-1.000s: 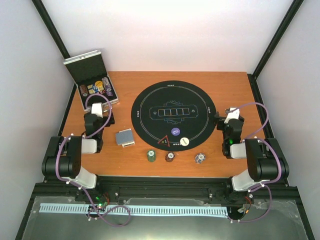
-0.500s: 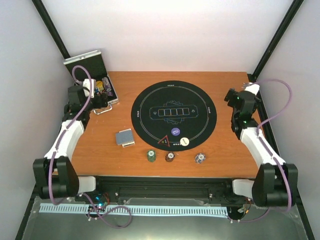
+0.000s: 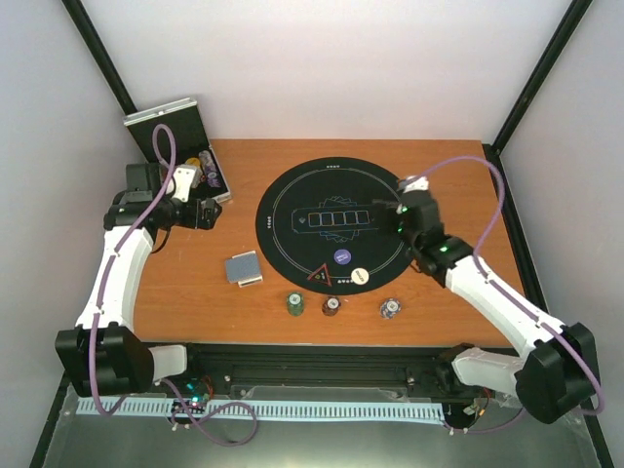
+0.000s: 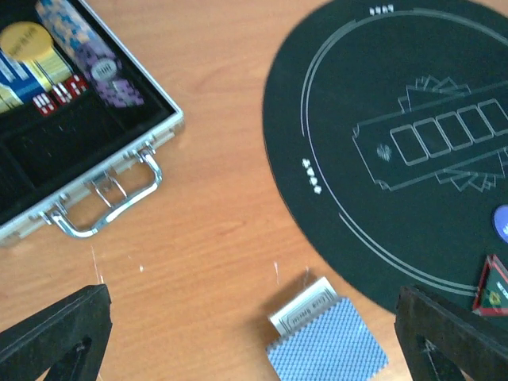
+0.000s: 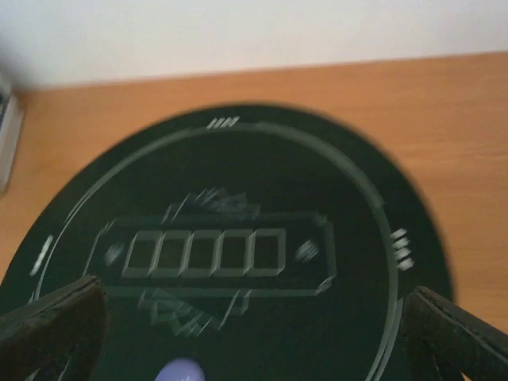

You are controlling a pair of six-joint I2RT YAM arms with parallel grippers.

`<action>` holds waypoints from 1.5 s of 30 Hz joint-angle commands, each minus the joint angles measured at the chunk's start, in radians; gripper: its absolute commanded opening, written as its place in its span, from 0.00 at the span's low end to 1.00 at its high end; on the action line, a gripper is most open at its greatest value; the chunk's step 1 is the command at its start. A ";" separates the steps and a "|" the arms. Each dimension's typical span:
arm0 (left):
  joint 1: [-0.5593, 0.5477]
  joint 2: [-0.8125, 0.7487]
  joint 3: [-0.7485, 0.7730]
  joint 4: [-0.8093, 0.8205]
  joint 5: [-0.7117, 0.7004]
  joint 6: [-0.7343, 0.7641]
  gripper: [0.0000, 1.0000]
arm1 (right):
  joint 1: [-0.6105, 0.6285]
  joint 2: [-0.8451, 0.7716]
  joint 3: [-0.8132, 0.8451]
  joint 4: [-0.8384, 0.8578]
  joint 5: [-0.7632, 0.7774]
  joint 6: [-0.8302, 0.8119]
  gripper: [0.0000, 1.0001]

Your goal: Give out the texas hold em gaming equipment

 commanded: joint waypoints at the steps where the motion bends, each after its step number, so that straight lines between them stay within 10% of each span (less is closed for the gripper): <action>1: 0.007 0.009 0.078 -0.171 0.035 0.048 1.00 | 0.172 0.037 -0.013 -0.130 0.000 -0.004 1.00; 12: 0.007 -0.007 0.076 -0.196 0.039 0.066 1.00 | 0.523 0.364 0.061 -0.216 0.023 0.055 0.78; 22: 0.008 -0.015 0.113 -0.185 0.035 0.048 1.00 | 0.528 0.534 0.152 -0.271 -0.077 0.004 0.63; 45: 0.045 0.031 0.189 -0.202 0.128 -0.023 1.00 | 0.481 0.655 0.213 -0.297 -0.133 -0.037 0.60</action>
